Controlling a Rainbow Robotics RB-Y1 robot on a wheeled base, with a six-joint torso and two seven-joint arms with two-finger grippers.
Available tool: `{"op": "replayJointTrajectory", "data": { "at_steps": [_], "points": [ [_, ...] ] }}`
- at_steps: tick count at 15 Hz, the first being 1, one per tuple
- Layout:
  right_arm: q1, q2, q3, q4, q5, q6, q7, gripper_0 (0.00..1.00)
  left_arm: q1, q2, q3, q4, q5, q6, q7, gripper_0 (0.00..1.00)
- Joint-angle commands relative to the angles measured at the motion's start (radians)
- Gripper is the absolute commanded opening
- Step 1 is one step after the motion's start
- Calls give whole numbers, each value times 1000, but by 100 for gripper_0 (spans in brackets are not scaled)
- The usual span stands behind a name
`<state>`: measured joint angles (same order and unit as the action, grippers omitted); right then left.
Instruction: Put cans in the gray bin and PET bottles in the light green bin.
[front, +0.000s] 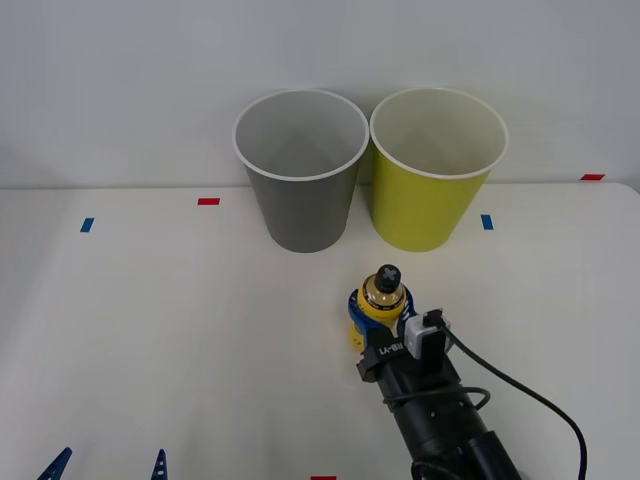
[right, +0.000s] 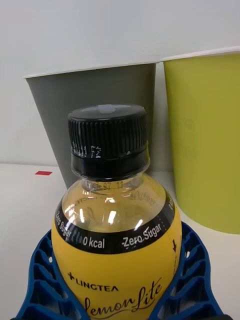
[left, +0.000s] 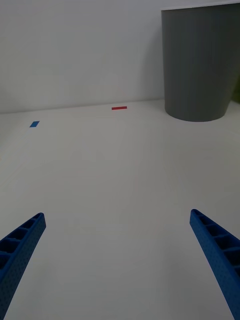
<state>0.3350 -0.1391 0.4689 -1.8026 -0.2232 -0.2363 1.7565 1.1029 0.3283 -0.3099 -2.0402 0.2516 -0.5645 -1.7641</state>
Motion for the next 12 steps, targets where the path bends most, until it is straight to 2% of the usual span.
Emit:
{"op": "replayJointTrajectory", "data": {
  "at_steps": [1,4,9,12],
  "points": [
    [2,-2,-9,-119,-13,186,-8,0,0,0,0,0,0,0,0,100],
    [2,-2,-38,-274,-10,393,-19,0,0,0,0,0,0,0,0,100],
    [-45,30,-121,-601,16,884,-51,0,0,0,0,0,0,0,0,100],
    [-132,56,-165,-692,28,1072,-75,0,0,0,0,0,0,0,0,100]
  ]
}}
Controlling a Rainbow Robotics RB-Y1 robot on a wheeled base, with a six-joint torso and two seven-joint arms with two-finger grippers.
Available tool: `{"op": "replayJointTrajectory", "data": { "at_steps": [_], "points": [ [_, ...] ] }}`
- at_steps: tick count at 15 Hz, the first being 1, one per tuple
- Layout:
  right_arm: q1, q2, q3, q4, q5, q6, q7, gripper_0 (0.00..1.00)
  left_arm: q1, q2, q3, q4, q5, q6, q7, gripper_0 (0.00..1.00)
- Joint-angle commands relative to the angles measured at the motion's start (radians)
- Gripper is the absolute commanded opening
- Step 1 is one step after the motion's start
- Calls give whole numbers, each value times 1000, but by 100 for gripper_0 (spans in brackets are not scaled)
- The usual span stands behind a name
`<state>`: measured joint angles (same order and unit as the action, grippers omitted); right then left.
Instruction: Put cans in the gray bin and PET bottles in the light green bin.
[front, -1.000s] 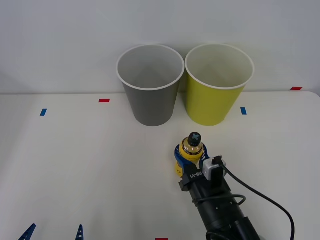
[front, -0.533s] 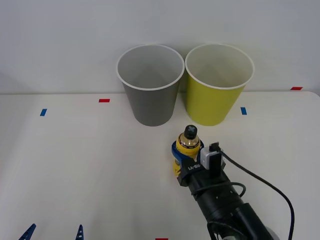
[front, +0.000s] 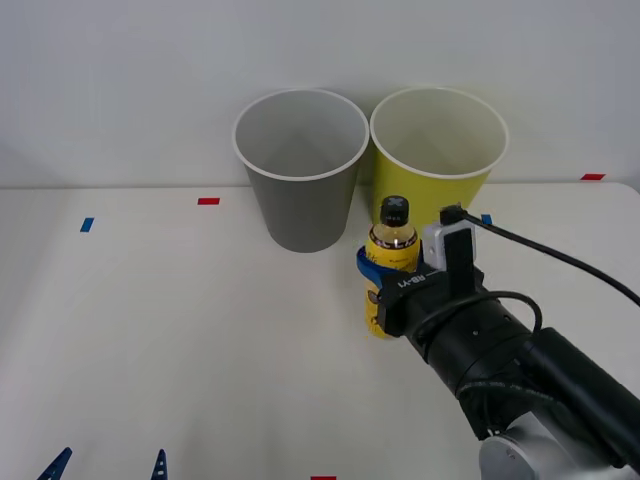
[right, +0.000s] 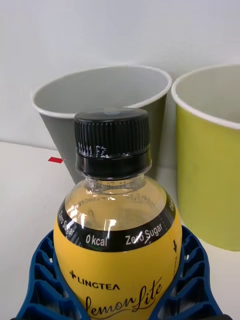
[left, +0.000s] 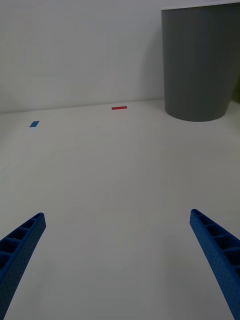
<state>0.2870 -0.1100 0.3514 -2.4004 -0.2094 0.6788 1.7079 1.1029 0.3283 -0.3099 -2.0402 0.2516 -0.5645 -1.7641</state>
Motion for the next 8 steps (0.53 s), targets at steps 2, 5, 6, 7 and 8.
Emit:
{"op": "replayJointTrajectory", "data": {
  "at_steps": [2,5,6,7,8],
  "points": [
    [-180,27,-78,-123,24,268,-80,0,0,0,0,0,0,0,0,100],
    [-307,26,-120,-189,47,444,-182,0,0,0,0,0,0,0,0,100],
    [-350,26,-144,-209,51,505,-185,0,0,0,0,0,0,0,0,100],
    [-402,27,-170,-218,54,562,-189,0,0,0,0,0,0,0,0,100],
    [-448,32,-192,-218,58,607,-192,0,0,0,0,0,0,0,0,100]
  ]
}}
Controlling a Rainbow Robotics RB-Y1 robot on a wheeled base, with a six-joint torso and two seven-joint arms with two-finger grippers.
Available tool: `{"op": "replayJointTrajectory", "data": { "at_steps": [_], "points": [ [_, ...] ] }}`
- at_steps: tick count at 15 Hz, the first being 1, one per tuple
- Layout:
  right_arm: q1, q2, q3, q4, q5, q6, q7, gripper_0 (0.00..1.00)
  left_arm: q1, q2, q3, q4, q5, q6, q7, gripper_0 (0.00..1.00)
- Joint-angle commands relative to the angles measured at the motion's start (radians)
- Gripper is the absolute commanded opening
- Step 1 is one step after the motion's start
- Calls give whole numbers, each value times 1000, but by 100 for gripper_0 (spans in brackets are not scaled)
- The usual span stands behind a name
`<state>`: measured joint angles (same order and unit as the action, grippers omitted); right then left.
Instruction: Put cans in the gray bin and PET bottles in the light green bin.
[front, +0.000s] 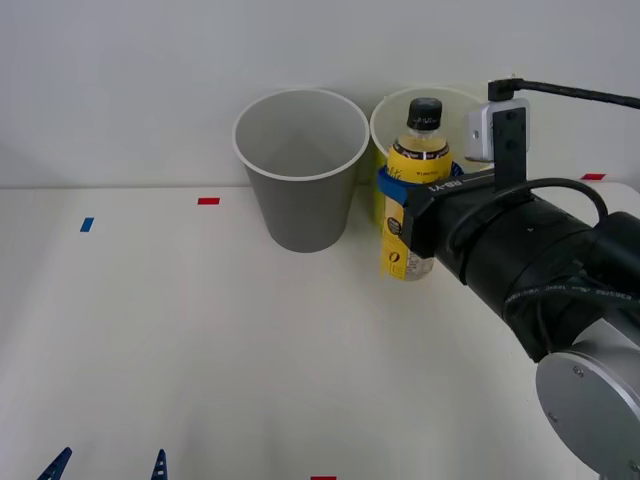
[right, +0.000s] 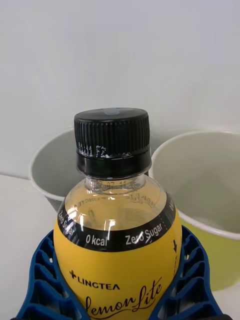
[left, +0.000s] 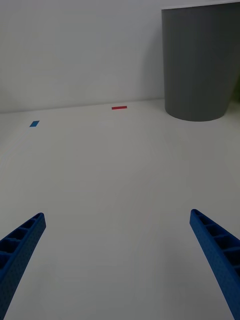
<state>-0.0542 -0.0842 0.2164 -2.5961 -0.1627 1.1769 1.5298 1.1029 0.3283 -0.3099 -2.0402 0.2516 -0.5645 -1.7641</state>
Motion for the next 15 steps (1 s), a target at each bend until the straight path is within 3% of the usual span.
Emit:
{"op": "replayJointTrajectory", "data": {
  "at_steps": [1,4,6,9,15],
  "points": [
    [-151,14,-80,-22,14,139,-17,0,0,0,0,0,0,0,0,100],
    [-263,18,-172,2,-14,162,-19,0,0,0,0,0,0,0,0,100],
    [-351,17,-302,73,-115,162,-5,0,0,0,0,0,0,0,0,100],
    [-441,1,-419,199,-193,129,21,0,0,0,0,0,0,0,0,100],
    [-457,-108,-370,465,-184,-207,46,0,0,0,0,0,0,0,0,100]
  ]
}}
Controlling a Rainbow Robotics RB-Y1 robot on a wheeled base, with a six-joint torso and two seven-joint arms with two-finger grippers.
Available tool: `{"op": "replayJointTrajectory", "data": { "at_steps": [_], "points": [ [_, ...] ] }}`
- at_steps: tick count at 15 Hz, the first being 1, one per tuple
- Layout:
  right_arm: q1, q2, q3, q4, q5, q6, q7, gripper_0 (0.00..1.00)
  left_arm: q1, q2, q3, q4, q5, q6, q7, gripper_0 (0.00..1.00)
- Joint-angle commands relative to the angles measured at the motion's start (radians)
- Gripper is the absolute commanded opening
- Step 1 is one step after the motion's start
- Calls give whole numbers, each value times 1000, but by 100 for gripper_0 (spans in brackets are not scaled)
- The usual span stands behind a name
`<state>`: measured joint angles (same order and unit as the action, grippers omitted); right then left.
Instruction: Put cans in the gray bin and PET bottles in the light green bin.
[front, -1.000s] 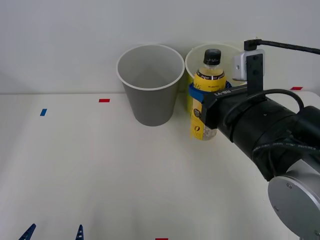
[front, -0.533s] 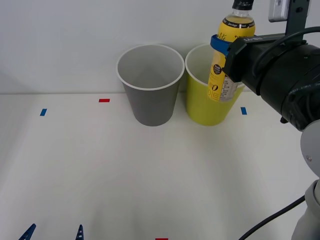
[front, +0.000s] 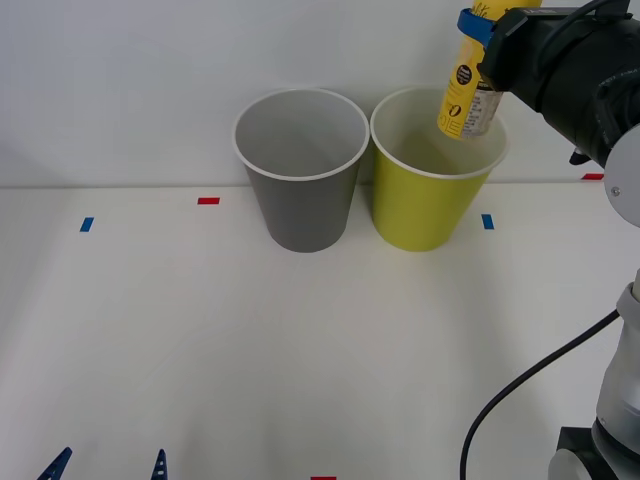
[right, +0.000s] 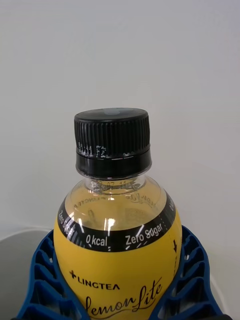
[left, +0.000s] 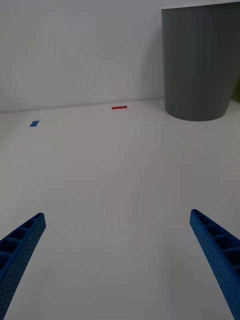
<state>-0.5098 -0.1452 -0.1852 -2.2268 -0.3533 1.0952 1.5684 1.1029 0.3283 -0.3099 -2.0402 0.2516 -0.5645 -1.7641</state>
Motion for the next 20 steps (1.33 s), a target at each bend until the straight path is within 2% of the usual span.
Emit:
{"op": "replayJointTrajectory", "data": {
  "at_steps": [1,3,5,8,13,14,15,16,18,20],
  "points": [
    [-3,-53,41,134,8,-172,9,0,0,0,0,0,0,0,0,100],
    [-1,-57,81,226,23,-296,7,0,0,0,0,0,0,0,0,100],
    [-1,-80,112,277,33,-365,1,0,0,0,0,0,0,0,0,100],
    [-1,-108,130,294,39,-382,-7,0,0,0,0,0,0,0,0,100],
    [-3,-108,133,294,43,-383,-11,0,0,0,0,0,0,0,0,100],
    [-3,-108,135,294,42,-382,-11,14,0,0,0,0,0,0,0,100],
    [-6,-97,135,294,43,-382,-16,62,0,0,0,0,0,0,0,100],
    [-6,-82,138,294,39,-382,-18,80,0,0,0,0,0,0,0,100],
    [-4,-39,131,289,40,-382,-14,97,0,0,0,0,0,0,0,100],
    [-3,-30,131,280,42,-382,-8,100,0,0,0,0,0,0,0,100]
  ]
}}
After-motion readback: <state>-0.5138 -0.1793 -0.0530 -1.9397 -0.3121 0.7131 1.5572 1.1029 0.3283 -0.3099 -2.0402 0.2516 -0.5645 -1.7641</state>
